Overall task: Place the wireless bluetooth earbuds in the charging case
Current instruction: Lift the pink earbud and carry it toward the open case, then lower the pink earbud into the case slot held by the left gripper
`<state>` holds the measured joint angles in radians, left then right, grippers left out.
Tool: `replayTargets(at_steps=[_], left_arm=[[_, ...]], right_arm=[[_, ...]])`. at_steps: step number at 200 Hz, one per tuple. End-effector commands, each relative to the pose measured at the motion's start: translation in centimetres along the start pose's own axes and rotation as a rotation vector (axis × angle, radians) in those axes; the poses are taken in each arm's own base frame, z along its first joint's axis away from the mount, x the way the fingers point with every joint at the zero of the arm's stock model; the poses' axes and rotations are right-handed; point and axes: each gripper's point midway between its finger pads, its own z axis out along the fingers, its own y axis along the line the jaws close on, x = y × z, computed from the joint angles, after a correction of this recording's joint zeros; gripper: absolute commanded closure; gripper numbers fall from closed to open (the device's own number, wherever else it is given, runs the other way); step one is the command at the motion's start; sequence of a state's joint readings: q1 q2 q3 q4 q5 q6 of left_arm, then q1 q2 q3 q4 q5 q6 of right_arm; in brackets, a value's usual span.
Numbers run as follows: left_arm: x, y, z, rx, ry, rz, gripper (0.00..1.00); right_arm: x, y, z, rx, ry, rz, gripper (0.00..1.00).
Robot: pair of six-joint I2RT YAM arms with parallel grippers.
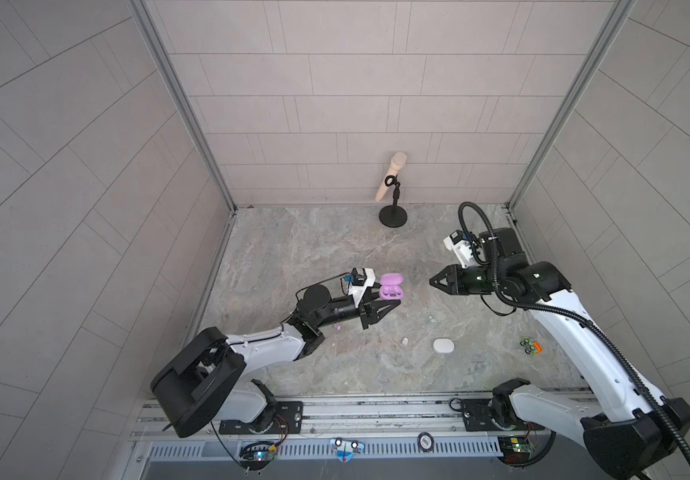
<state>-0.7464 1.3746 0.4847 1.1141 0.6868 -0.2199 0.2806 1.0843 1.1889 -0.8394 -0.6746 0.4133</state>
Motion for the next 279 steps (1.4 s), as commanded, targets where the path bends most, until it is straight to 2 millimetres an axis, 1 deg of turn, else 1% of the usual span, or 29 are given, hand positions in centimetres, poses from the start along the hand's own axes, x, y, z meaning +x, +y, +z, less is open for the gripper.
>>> replayTargets(at_steps=[1,24,58,86,124,142,179,208,258,279], left_arm=[[-2.1,-0.6,0.6,0.051,-0.057,0.045,0.78],[-2.5,-0.8,1.0,0.072,-0.063,0.045,0.78],[-3.0,-1.2,1.7,0.107,-0.067,0.043,0.78],[-3.4,-1.9,2.1,0.14,-0.068,0.044,0.78],[-3.0,-2.7,2.4,0.168,-0.055,0.032,0.77],[-2.9,-3.0,2.5,0.177,-0.051,0.028,0.78],[-3.4,-3.5,2.5,0.193,-0.061,0.034,0.78],[-3.7,-3.7,2.5,0.197,-0.068,0.042,0.78],[-4.2,-4.2,2.1,0.199,-0.074,0.058,0.78],[-4.2,-4.2,2.1,0.197,-0.073,0.064,0.78]], right_arm=[[-0.1,3.6,-2.2,-0.14,-0.026,-0.09,0.88],[0.3,5.0,-2.9,-0.194,-0.003,-0.116,0.88],[0.2,6.9,-3.5,-0.271,-0.019,-0.158,0.88],[0.6,8.0,-3.0,-0.298,0.004,-0.198,0.88],[0.7,9.0,-2.3,-0.316,0.021,-0.228,0.88],[0.7,9.2,-1.9,-0.321,0.027,-0.235,0.88],[0.9,10.0,-1.1,-0.334,0.045,-0.254,0.88],[1.2,9.9,-0.4,-0.324,0.063,-0.256,0.88],[1.6,9.1,0.2,-0.295,0.088,-0.251,0.87],[1.7,9.0,0.4,-0.297,0.095,-0.248,0.87]])
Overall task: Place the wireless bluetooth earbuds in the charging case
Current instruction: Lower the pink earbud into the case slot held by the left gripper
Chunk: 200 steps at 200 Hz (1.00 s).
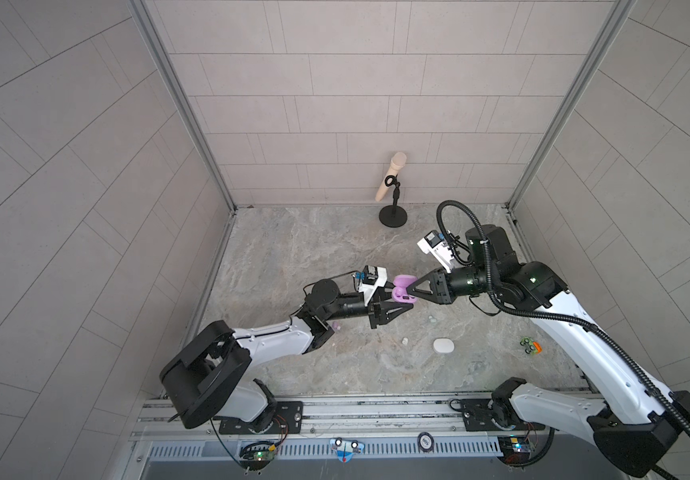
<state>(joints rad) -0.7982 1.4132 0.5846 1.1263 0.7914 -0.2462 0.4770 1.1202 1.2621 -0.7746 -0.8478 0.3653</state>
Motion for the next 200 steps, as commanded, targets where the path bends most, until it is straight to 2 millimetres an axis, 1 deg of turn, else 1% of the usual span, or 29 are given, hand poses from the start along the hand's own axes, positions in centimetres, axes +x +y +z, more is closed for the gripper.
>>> replayTargets(at_steps=[1,43,73,100,142,171,187,200], left_arm=[[-2.1,-1.0,0.1,0.033,-0.043,0.055,0.78],[-2.0,-1.0,0.1,0.032,-0.041,0.055,0.78],[-2.0,-1.0,0.1,0.031,-0.042,0.056,0.78],[-1.9,-1.2,0.2,0.036,-0.039,0.055,0.78],[-1.6,-1.3,0.2,0.035,-0.034,0.049,0.78],[-1.6,-1.2,0.2,0.033,-0.032,0.049,0.78],[-1.4,-1.1,0.1,0.026,-0.029,0.046,0.78],[-1.3,-0.8,0.0,0.011,-0.023,0.047,0.78]], right_arm=[[-0.1,0.1,0.0,0.003,0.003,-0.029,0.87],[0.4,-0.2,0.2,0.012,0.027,-0.019,0.85],[0.4,-0.3,0.1,0.023,0.031,-0.018,0.74],[-0.2,0.0,-0.2,0.031,0.014,-0.026,0.64],[-0.9,0.0,-0.9,0.067,-0.011,-0.036,0.52],[-1.1,0.2,-1.1,0.071,-0.018,-0.039,0.48],[-1.2,0.6,-1.3,0.06,-0.019,-0.043,0.48],[-1.0,1.0,-1.6,0.054,-0.013,-0.049,0.46]])
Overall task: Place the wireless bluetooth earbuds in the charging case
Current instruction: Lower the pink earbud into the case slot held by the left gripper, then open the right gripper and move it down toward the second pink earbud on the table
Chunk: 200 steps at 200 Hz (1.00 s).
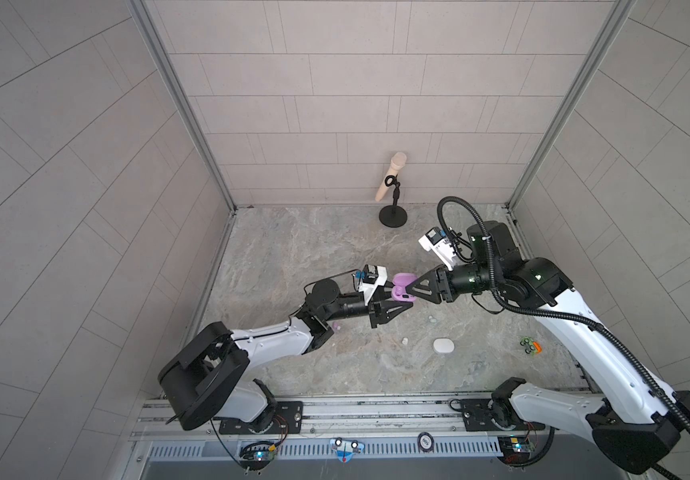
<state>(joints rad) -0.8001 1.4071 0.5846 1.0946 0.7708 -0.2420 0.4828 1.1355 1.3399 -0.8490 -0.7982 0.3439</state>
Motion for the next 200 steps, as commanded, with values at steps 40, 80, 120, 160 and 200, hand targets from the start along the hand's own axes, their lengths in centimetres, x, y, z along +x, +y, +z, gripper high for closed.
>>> replayTargets(at_steps=[40,80,120,160,200], left_arm=[[-1.5,1.1,-1.6,-0.056,-0.034,0.061,0.78],[-1.7,3.8,-3.8,-0.171,-0.029,0.061,0.79],[-3.0,6.6,-6.3,-0.284,-0.021,0.094,0.79],[-4.8,10.4,-10.2,-0.436,-0.044,0.122,0.79],[-7.1,13.3,-13.7,-0.543,-0.087,0.133,0.79]], right_arm=[[1.0,1.3,-1.6,0.009,0.01,-0.048,0.32],[2.5,0.4,-1.2,0.049,0.032,-0.055,0.24],[4.7,-2.4,2.5,0.135,0.085,-0.074,0.22],[6.7,-4.8,7.4,0.211,0.151,-0.087,0.22],[9.4,-8.1,13.7,0.311,0.254,-0.027,0.25]])
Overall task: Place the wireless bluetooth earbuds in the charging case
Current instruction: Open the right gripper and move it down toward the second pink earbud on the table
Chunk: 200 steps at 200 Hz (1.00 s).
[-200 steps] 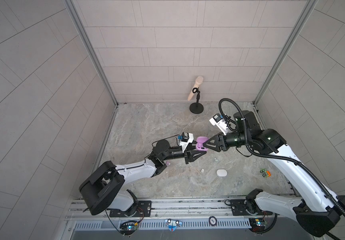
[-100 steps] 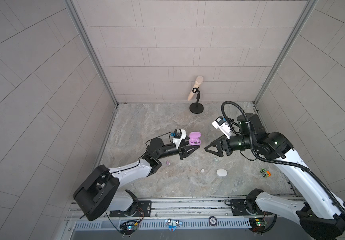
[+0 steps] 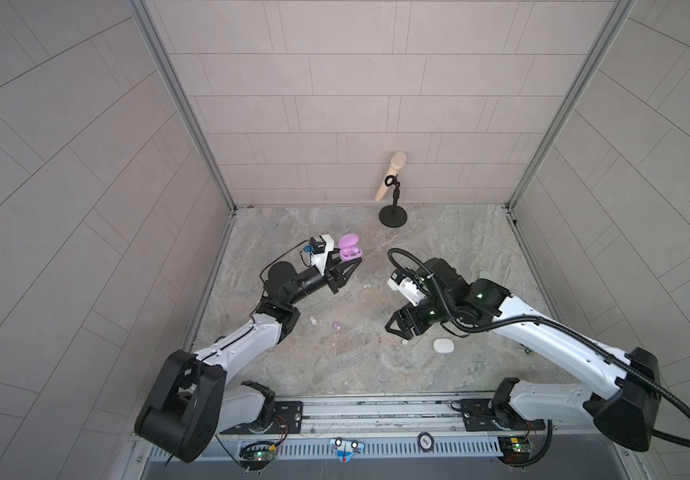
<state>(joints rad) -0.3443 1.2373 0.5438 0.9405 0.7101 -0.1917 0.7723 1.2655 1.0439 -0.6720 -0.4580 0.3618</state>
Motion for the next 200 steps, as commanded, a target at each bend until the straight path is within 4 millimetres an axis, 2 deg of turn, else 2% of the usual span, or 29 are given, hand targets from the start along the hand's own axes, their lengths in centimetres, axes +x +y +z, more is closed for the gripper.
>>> replayTargets(at_steps=[1,44,87,114,158,200], left_arm=[[-2.4,1.6,-0.7,-0.036,-0.048,0.03,0.79],[-3.6,4.9,-1.8,-0.105,-0.05,0.045,0.79],[-4.9,6.7,-2.4,-0.137,-0.077,0.045,0.79],[-5.3,7.8,-2.8,-0.158,-0.083,0.052,0.79],[-6.0,9.6,-3.6,-0.19,-0.116,0.043,0.79],[-6.4,11.1,-4.2,-0.214,-0.123,0.046,0.79]], right_arm=[[-1.0,-1.3,3.6,0.083,-0.009,0.039,0.25],[-1.9,-2.4,10.1,0.186,0.047,0.182,0.27],[-3.1,-2.0,13.9,0.303,0.135,0.22,0.31],[-3.4,-1.7,15.0,0.39,0.203,0.192,0.37],[-3.9,-1.6,16.1,0.421,0.232,0.2,0.5],[-4.8,-0.8,17.2,0.406,0.24,0.176,0.53]])
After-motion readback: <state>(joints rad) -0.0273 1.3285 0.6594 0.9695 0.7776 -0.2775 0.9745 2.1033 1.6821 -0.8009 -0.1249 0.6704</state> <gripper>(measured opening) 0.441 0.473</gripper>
